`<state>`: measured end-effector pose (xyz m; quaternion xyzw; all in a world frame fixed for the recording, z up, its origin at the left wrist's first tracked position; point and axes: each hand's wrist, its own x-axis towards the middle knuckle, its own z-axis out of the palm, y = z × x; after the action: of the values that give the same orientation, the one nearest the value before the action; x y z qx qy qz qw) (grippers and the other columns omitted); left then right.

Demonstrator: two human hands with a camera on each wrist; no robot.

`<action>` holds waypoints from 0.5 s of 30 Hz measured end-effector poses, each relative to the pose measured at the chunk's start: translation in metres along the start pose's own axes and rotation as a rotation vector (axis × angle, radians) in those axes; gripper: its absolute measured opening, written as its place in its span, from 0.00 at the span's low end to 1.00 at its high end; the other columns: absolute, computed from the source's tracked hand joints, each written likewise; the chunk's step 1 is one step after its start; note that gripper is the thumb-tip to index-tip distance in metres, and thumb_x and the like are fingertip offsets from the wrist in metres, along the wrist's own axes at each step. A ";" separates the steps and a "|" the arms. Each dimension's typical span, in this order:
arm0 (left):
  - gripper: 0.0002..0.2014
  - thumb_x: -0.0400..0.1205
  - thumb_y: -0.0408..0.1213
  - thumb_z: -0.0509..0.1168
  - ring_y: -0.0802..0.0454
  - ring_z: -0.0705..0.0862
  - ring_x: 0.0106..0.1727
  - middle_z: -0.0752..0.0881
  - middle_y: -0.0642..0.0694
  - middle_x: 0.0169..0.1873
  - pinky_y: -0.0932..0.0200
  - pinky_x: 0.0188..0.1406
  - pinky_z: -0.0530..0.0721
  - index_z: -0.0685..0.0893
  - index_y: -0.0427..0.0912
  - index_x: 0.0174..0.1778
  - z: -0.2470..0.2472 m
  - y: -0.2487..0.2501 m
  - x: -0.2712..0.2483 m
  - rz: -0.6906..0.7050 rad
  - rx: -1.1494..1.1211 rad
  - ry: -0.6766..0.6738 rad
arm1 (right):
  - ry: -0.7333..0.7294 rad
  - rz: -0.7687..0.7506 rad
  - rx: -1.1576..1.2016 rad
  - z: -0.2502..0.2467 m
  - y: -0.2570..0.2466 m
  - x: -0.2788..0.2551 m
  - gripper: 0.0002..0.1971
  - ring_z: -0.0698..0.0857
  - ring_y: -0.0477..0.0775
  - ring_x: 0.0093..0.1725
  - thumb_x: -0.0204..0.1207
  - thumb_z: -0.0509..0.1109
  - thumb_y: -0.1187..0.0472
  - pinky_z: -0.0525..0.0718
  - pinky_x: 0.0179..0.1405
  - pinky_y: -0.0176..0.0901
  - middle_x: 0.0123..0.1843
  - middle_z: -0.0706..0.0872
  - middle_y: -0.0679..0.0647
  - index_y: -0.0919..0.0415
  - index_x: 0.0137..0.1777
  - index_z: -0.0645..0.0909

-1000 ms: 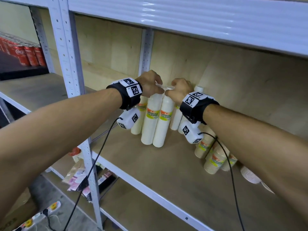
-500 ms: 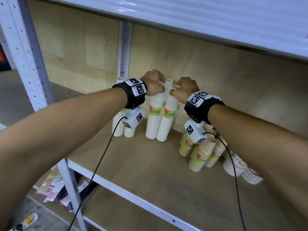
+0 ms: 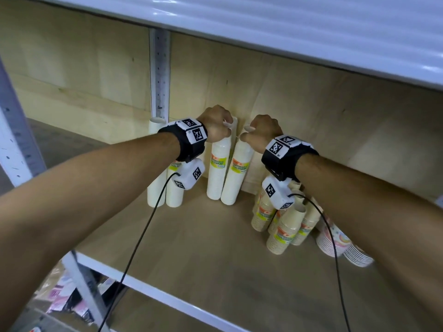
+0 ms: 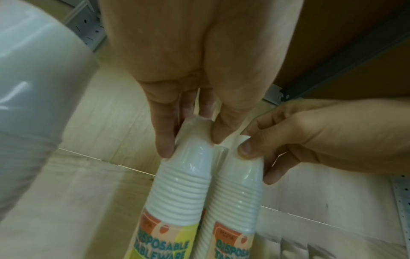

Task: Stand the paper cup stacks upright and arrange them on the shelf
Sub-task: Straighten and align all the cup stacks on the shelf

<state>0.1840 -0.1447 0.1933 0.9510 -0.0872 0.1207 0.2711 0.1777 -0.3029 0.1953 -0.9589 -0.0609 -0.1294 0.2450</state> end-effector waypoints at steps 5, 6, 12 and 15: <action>0.20 0.80 0.38 0.69 0.44 0.77 0.69 0.77 0.44 0.71 0.58 0.59 0.78 0.83 0.43 0.69 0.006 -0.002 0.012 0.004 0.019 -0.019 | -0.005 0.013 -0.006 0.004 0.005 0.008 0.23 0.83 0.59 0.58 0.69 0.76 0.53 0.76 0.44 0.41 0.62 0.82 0.56 0.59 0.63 0.80; 0.20 0.80 0.38 0.69 0.44 0.78 0.69 0.77 0.44 0.71 0.58 0.59 0.78 0.83 0.43 0.69 0.007 -0.002 0.014 0.002 0.015 -0.016 | -0.005 0.015 0.000 0.005 0.006 0.010 0.23 0.83 0.58 0.59 0.70 0.76 0.53 0.75 0.44 0.40 0.62 0.82 0.56 0.60 0.64 0.80; 0.21 0.80 0.39 0.71 0.45 0.78 0.68 0.77 0.44 0.71 0.60 0.53 0.74 0.82 0.43 0.71 0.010 -0.002 0.023 -0.009 -0.003 -0.006 | -0.040 -0.003 -0.012 0.004 0.002 0.018 0.22 0.83 0.57 0.60 0.71 0.77 0.54 0.75 0.45 0.40 0.62 0.84 0.55 0.60 0.64 0.81; 0.23 0.80 0.40 0.72 0.45 0.79 0.67 0.78 0.44 0.70 0.60 0.52 0.74 0.81 0.43 0.71 0.010 -0.002 0.024 -0.003 -0.003 -0.010 | -0.038 -0.014 -0.027 0.006 0.002 0.019 0.23 0.83 0.58 0.60 0.72 0.77 0.53 0.77 0.47 0.41 0.62 0.83 0.56 0.60 0.65 0.81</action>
<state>0.2090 -0.1507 0.1903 0.9512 -0.0875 0.1153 0.2724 0.1972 -0.3003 0.1945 -0.9640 -0.0703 -0.1139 0.2297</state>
